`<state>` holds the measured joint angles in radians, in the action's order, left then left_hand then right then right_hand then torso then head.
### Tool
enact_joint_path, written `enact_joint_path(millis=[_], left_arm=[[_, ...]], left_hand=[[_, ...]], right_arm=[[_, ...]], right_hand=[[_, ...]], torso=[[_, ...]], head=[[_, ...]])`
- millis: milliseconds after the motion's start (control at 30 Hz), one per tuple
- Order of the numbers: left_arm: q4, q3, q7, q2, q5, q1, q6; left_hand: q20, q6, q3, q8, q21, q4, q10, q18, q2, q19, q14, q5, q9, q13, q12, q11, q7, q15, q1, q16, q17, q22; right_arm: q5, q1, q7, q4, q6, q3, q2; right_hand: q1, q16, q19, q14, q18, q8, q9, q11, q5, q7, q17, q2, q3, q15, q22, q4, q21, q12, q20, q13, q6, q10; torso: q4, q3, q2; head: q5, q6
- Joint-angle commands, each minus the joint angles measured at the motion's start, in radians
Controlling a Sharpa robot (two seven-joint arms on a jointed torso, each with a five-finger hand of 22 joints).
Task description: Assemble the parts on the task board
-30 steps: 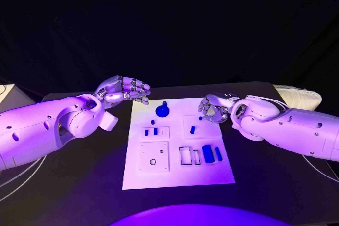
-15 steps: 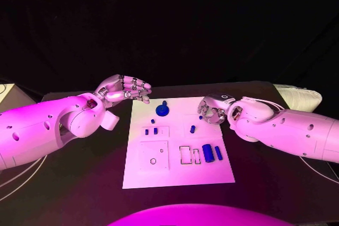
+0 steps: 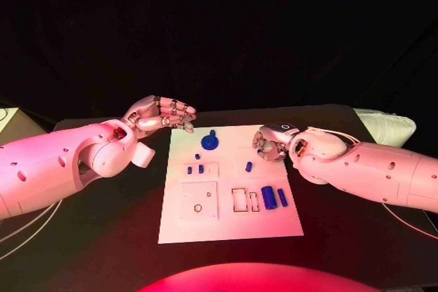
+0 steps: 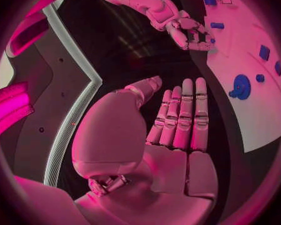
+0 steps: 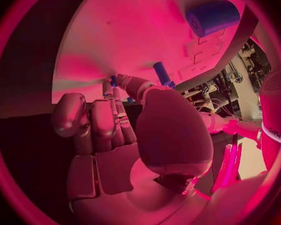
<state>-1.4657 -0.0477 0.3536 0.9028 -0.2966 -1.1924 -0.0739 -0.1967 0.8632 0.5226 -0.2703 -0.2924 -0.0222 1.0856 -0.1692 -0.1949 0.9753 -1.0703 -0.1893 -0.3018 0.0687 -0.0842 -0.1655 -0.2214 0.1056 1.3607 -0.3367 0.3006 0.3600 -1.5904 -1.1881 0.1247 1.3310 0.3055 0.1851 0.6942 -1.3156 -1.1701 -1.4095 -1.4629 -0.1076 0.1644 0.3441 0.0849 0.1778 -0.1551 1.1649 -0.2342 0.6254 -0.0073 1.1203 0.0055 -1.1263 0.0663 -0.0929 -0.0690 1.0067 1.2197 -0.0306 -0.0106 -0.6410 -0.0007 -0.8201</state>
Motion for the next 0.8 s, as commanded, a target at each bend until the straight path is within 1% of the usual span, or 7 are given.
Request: enact_joint_path(millis=[33, 267, 433, 633, 800], left_arm=[[-0.002, 0.001, 0.009, -0.002, -0.001, 0.000, 0.002], [-0.003, 0.001, 0.005, -0.002, -0.002, 0.000, 0.014], [-0.005, 0.001, 0.002, -0.001, -0.006, 0.000, 0.024], [-0.005, 0.000, -0.001, 0.001, -0.007, 0.000, 0.027], [-0.006, 0.000, -0.003, 0.002, -0.008, 0.000, 0.026]], left_hand=[[-0.002, -0.007, -0.005, 0.007, 0.002, 0.001, -0.006, -0.004, 0.010, -0.008, 0.007, -0.002, 0.001, -0.001, -0.006, 0.000, -0.007, 0.001, 0.001, -0.004, 0.001, 0.001], [-0.003, -0.010, -0.006, 0.008, 0.002, 0.001, -0.012, -0.004, 0.013, -0.010, 0.011, -0.004, 0.003, -0.001, -0.008, -0.002, -0.010, 0.003, 0.003, -0.006, 0.005, 0.002], [-0.003, -0.011, -0.004, 0.008, 0.001, 0.003, -0.015, -0.004, 0.016, -0.011, 0.014, -0.006, 0.003, -0.001, -0.009, -0.002, -0.010, 0.003, 0.007, -0.007, 0.007, 0.003], [-0.003, -0.012, -0.004, 0.008, 0.001, 0.003, -0.016, -0.004, 0.017, -0.012, 0.015, -0.007, 0.003, -0.001, -0.010, -0.003, -0.011, 0.003, 0.008, -0.007, 0.008, 0.004], [-0.003, -0.013, -0.004, 0.009, 0.001, 0.003, -0.018, -0.003, 0.018, -0.013, 0.016, -0.007, 0.004, -0.001, -0.010, -0.004, -0.011, 0.004, 0.008, -0.007, 0.009, 0.004]], right_arm=[[-0.013, 0.007, 0.002, -0.001, -0.007, 0.002, -0.007], [-0.026, 0.012, 0.012, -0.009, -0.028, 0.004, -0.012], [-0.056, 0.017, 0.034, -0.011, -0.050, 0.006, -0.012], [-0.096, 0.019, 0.068, -0.004, -0.073, 0.006, -0.007], [-0.109, 0.020, 0.079, 0.003, -0.076, 0.006, -0.002]], right_hand=[[0.003, -0.021, -0.010, -0.048, 0.013, 0.011, 0.007, -0.005, 0.004, 0.003, 0.014, 0.006, 0.006, 0.000, 0.017, -0.001, -0.019, 0.007, 0.003, -0.004, 0.015, 0.018], [-0.002, -0.037, -0.008, -0.045, 0.015, 0.026, 0.022, -0.012, 0.007, 0.010, 0.020, 0.016, 0.006, -0.005, 0.034, -0.006, -0.033, 0.008, 0.007, -0.008, 0.034, 0.036], [-0.003, -0.037, -0.003, -0.041, 0.013, 0.038, 0.032, -0.014, 0.008, 0.015, 0.016, 0.020, 0.005, -0.007, 0.032, -0.009, -0.029, 0.004, 0.008, -0.008, 0.048, 0.034], [-0.006, -0.028, 0.004, -0.035, 0.012, 0.044, 0.038, -0.013, 0.008, 0.016, 0.003, 0.015, 0.003, -0.006, 0.028, -0.017, -0.023, 0.000, 0.008, -0.007, 0.054, 0.027], [-0.011, -0.016, 0.012, -0.026, 0.009, 0.045, 0.042, -0.011, 0.011, 0.014, -0.011, 0.008, 0.005, -0.004, 0.019, -0.027, -0.012, -0.002, 0.007, -0.007, 0.051, 0.017]], torso=[[-0.0006, 0.0000, 0.000], [-0.0007, -0.0002, 0.001], [-0.0011, -0.0011, 0.001], [-0.0012, -0.0014, 0.000], [-0.0009, -0.0015, 0.000]], head=[[0.001, -0.001], [0.000, -0.001], [0.002, -0.005], [0.001, -0.007], [0.000, -0.007]])
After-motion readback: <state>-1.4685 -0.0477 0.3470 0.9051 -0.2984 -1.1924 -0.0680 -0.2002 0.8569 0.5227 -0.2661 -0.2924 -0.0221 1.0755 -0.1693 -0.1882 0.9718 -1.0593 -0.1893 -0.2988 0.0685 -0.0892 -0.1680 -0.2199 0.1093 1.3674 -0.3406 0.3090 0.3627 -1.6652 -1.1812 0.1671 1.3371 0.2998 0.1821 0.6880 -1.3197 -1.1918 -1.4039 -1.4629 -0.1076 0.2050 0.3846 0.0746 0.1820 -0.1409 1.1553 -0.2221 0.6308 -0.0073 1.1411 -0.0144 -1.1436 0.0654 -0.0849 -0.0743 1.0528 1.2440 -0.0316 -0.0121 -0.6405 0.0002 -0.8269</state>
